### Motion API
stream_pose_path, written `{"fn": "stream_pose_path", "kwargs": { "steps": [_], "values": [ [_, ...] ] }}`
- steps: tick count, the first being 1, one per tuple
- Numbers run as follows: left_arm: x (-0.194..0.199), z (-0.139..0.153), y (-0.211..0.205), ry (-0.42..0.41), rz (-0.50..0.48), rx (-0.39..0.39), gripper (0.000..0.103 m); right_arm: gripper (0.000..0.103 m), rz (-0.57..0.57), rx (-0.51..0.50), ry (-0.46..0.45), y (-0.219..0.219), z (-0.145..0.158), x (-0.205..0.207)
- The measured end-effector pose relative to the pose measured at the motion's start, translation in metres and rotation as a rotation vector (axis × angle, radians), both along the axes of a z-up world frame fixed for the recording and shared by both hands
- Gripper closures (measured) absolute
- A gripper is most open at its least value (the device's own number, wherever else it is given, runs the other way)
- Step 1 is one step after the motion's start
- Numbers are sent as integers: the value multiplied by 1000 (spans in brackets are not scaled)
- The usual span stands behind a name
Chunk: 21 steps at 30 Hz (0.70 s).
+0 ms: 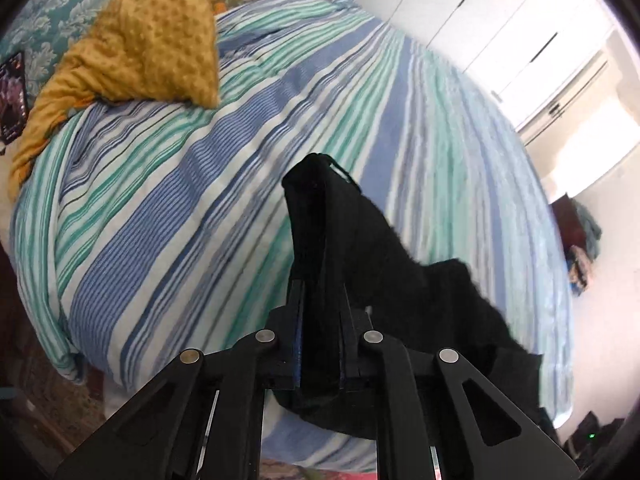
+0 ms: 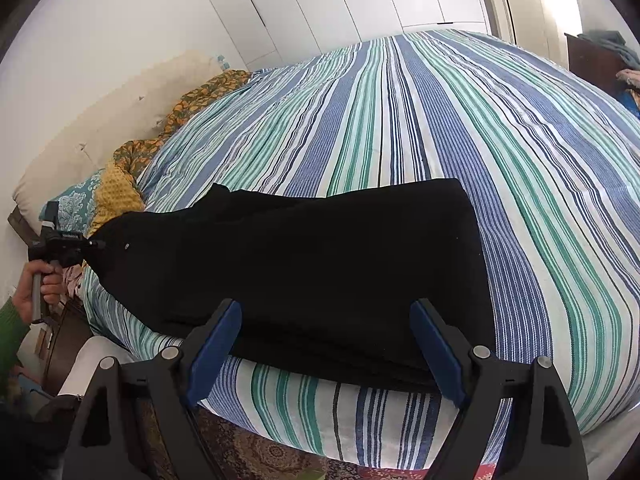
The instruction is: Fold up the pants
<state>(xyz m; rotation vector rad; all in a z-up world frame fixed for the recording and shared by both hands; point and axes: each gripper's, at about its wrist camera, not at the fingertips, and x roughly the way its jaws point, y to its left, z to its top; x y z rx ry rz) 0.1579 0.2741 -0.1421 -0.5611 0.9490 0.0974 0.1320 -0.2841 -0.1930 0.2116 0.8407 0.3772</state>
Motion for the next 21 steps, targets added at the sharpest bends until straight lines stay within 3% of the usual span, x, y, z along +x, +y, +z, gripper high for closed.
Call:
{"fn": "stream_pose_path", "kwargs": {
  "steps": [3, 6, 8, 12, 15, 17, 19, 21],
  "values": [
    [0, 49, -49, -126, -120, -74, 95, 17, -8, -10, -28, 0, 6, -2],
    [9, 78, -122, -171, -257, 1, 95, 17, -1, -8, -28, 2, 5, -1],
    [19, 77, -176, -175, -336, 35, 95, 17, -3, -23, -1, 4, 0, 3],
    [42, 46, -268, -125, -436, 8, 94, 17, -5, -20, 23, 2, -5, 6],
    [64, 31, -350, -94, -528, 125, 90, 17, -8, -10, 48, 0, -10, 7],
    [78, 29, -404, -43, -659, 177, 90, 14, 1, -25, 65, 3, -14, 9],
    [78, 38, -452, 6, -780, 260, 82, 13, 12, -68, 68, 9, -17, 10],
    [61, 64, -471, -71, -841, 315, 68, 11, 27, -105, 59, 14, -17, 8]
  ]
}}
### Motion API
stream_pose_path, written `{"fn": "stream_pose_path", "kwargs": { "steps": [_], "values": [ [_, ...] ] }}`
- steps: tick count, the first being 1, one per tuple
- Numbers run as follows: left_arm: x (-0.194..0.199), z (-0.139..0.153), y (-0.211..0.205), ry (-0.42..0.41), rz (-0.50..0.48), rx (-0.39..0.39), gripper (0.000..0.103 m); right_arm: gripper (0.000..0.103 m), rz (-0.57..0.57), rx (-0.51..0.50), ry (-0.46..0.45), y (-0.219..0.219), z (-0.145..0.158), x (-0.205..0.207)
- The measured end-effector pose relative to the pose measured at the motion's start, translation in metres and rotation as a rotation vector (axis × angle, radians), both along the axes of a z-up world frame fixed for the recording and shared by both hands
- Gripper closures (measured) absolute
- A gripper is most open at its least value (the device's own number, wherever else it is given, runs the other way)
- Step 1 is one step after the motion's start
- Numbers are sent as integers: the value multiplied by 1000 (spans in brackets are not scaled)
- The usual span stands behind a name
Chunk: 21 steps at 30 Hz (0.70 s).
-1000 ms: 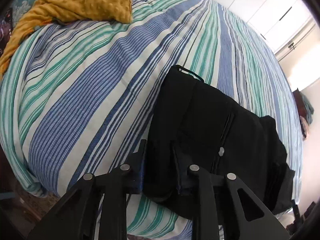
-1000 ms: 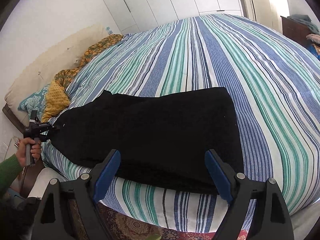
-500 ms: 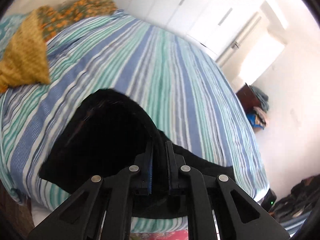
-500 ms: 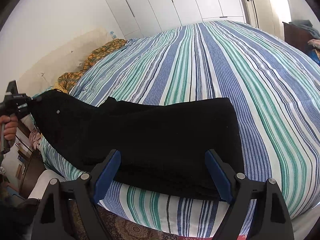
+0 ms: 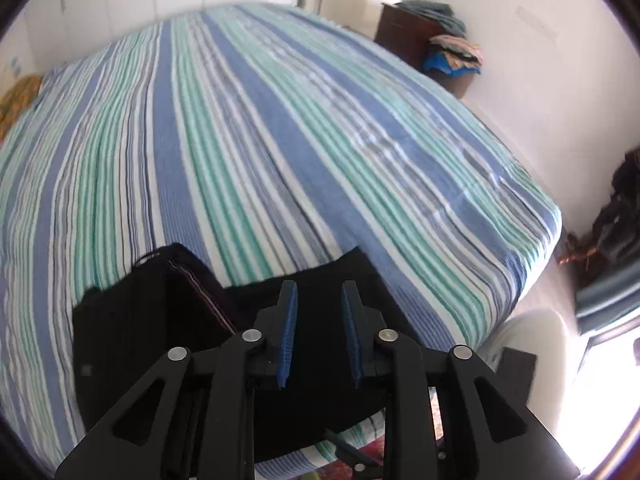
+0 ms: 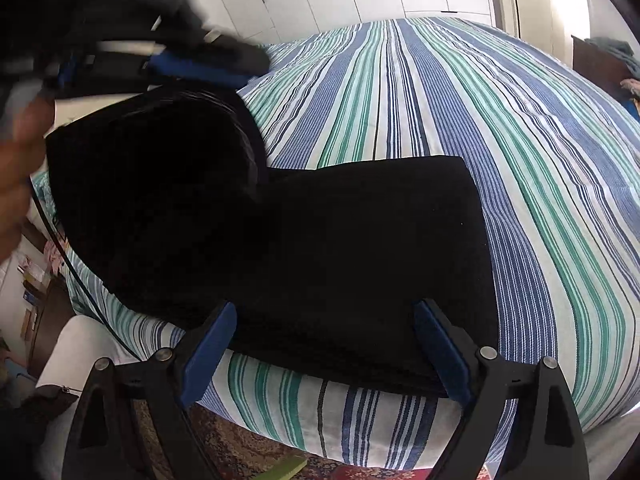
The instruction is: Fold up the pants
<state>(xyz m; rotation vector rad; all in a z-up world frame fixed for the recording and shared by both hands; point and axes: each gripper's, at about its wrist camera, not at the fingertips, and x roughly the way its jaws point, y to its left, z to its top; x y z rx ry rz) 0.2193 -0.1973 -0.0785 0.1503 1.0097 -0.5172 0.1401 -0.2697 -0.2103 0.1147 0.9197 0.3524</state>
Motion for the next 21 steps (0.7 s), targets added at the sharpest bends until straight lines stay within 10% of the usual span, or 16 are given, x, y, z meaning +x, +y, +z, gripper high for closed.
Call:
{"fn": "stream_pose_path", "kwargs": {
  "steps": [3, 9, 16, 21],
  "values": [
    [-15, 39, 23, -89, 5, -46, 28, 11, 5, -12, -2, 0, -1, -2],
    [-15, 38, 155, -119, 244, -24, 28, 11, -16, 70, 16, -11, 0, 1],
    [-47, -72, 232, 28, 353, 164, 36, 11, 0, 115, -45, -8, 21, -6],
    [-48, -118, 250, 87, 456, 62, 54, 12, 254, 230, -45, 23, 46, 16]
  ]
}}
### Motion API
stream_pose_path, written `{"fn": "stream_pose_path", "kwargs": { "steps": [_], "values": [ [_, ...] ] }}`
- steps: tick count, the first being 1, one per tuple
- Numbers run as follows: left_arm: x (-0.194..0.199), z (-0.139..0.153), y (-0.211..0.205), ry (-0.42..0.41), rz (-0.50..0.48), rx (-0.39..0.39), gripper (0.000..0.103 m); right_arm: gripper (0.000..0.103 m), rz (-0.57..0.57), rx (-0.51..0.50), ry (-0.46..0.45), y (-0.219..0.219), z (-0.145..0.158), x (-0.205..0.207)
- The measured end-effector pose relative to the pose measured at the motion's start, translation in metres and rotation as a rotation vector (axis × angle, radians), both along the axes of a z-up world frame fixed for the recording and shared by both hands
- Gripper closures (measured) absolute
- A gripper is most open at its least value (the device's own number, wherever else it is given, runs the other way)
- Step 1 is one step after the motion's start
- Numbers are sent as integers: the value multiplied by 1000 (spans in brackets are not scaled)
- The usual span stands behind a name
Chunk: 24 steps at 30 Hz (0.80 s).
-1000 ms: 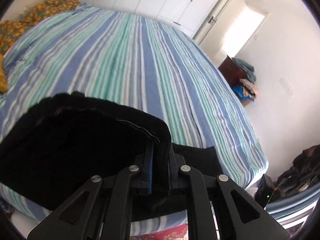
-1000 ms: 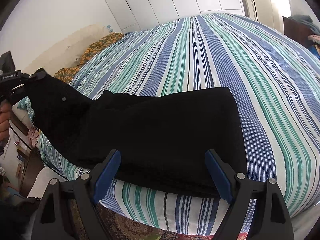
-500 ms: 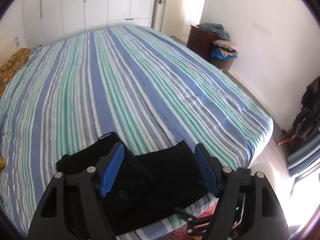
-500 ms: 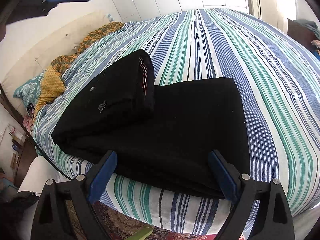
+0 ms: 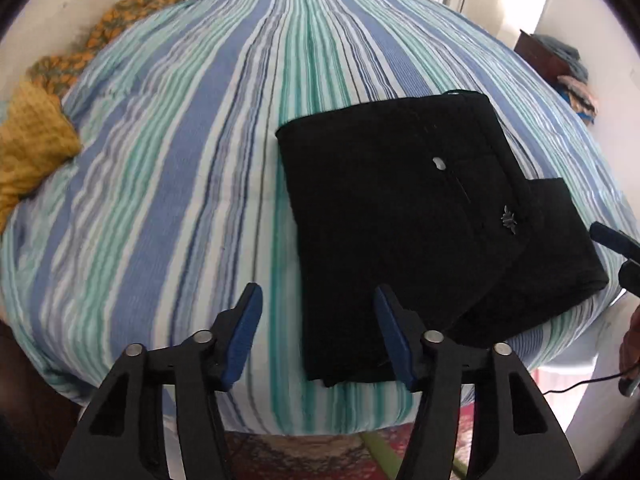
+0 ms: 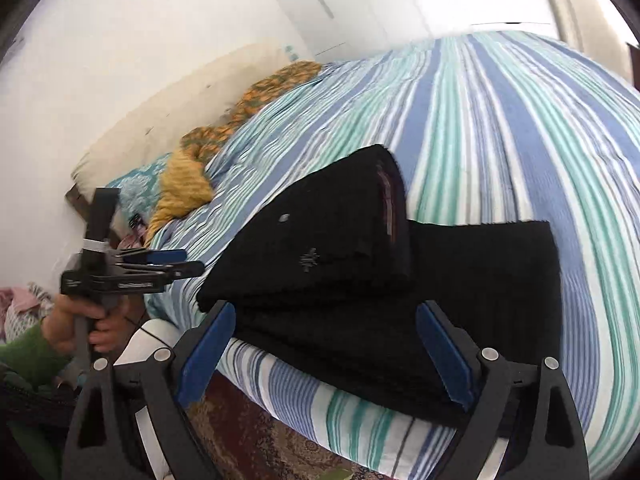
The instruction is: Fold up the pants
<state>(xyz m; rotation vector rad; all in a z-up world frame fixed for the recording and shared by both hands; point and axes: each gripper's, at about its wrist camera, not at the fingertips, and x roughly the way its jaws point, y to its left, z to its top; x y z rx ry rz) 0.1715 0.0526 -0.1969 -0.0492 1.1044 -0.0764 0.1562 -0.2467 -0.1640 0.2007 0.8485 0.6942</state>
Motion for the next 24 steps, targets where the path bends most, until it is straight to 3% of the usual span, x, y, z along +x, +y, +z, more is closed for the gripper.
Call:
{"fn": "stream_pose_path", "kwargs": {
  "steps": [1, 4, 6, 11, 14, 16, 20, 24],
  "values": [
    [3, -5, -7, 7, -14, -42, 60, 12, 52, -4, 19, 9, 1, 10],
    [8, -7, -26, -15, -49, 11, 60, 12, 157, -104, 42, 34, -3, 41],
    [9, -6, -24, -13, -47, -3, 60, 12, 187, -174, 52, 44, -10, 59],
    [5, -9, -8, -4, -38, -55, 56, 12, 226, -222, 93, 53, -25, 89],
    [5, -11, -7, -7, -30, -61, 56, 13, 286, -219, 156, 58, -38, 99],
    [5, -12, -8, -6, -25, -60, 56, 25, 339, -182, 197, 57, -43, 104],
    [3, -14, -5, -7, -10, -77, 53, 27, 413, -151, 211, 57, -38, 104],
    [4, -16, -6, -8, -4, -81, 51, 27, 387, -144, 362, 59, -57, 128]
  ]
}}
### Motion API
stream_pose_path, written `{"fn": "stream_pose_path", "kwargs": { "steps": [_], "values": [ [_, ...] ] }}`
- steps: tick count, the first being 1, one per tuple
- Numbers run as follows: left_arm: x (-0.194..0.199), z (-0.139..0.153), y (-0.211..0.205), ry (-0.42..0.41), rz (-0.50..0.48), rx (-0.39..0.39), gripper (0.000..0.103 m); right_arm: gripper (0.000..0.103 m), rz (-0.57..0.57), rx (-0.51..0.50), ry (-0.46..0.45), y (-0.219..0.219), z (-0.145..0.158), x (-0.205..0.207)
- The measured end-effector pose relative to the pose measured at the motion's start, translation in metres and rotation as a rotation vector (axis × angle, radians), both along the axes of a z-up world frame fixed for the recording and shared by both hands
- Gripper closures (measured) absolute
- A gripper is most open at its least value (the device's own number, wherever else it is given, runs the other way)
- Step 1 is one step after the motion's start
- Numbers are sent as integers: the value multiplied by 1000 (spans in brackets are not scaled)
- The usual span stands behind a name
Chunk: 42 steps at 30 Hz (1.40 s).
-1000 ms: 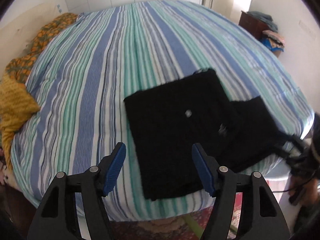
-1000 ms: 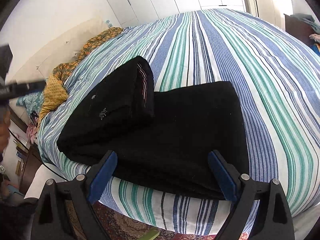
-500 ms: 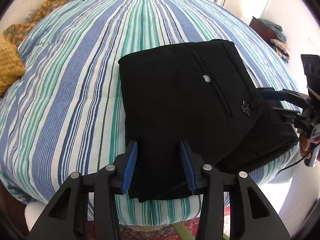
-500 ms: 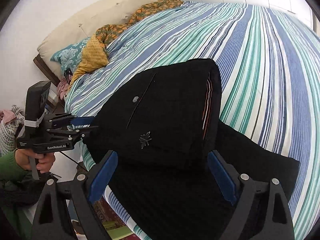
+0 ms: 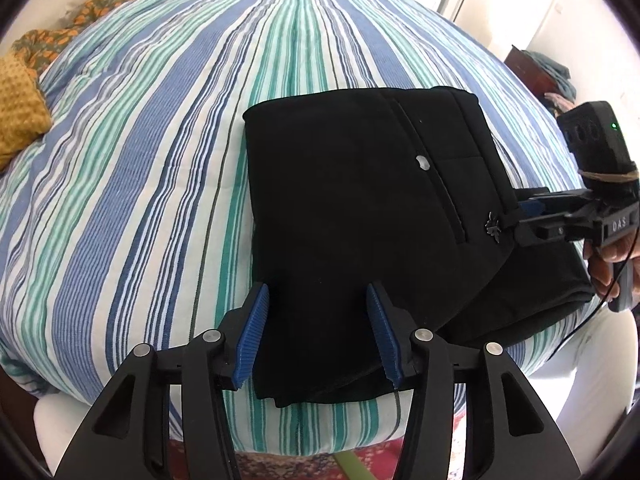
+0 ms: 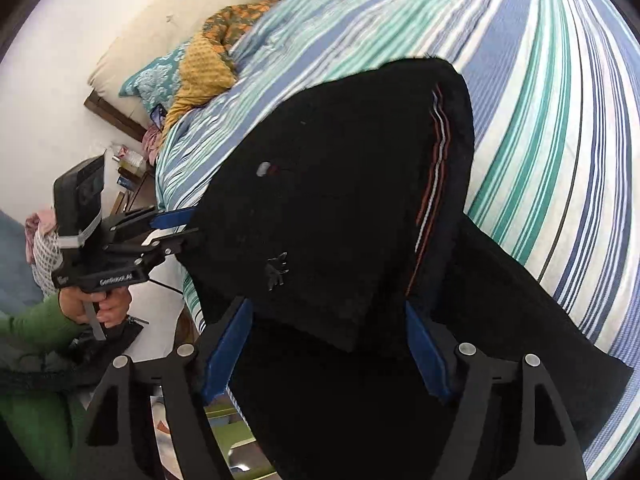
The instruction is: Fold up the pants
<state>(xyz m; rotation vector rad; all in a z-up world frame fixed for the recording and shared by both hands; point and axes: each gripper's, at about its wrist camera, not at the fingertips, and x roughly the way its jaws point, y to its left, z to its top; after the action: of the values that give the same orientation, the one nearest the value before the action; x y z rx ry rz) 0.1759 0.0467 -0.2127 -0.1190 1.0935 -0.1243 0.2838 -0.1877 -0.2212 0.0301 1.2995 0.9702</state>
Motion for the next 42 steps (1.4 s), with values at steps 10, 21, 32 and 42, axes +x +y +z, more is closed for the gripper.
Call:
{"fn": "stream_pose_path", "kwargs": {
  "steps": [10, 21, 32, 42],
  "values": [
    [-6, 43, 39, -38, 94, -106, 49, 81, -50, 87, -3, 11, 37, -13],
    [-20, 64, 32, -97, 78, -126, 40, 82, -335, 385, -20, -112, 105, -66],
    [-22, 46, -23, -25, -56, -50, 40, 89, -684, 303, 115, -231, -6, -82],
    [-16, 35, -14, -11, -3, -5, 40, 47, -660, 116, -86, -238, 60, -81]
  ]
}}
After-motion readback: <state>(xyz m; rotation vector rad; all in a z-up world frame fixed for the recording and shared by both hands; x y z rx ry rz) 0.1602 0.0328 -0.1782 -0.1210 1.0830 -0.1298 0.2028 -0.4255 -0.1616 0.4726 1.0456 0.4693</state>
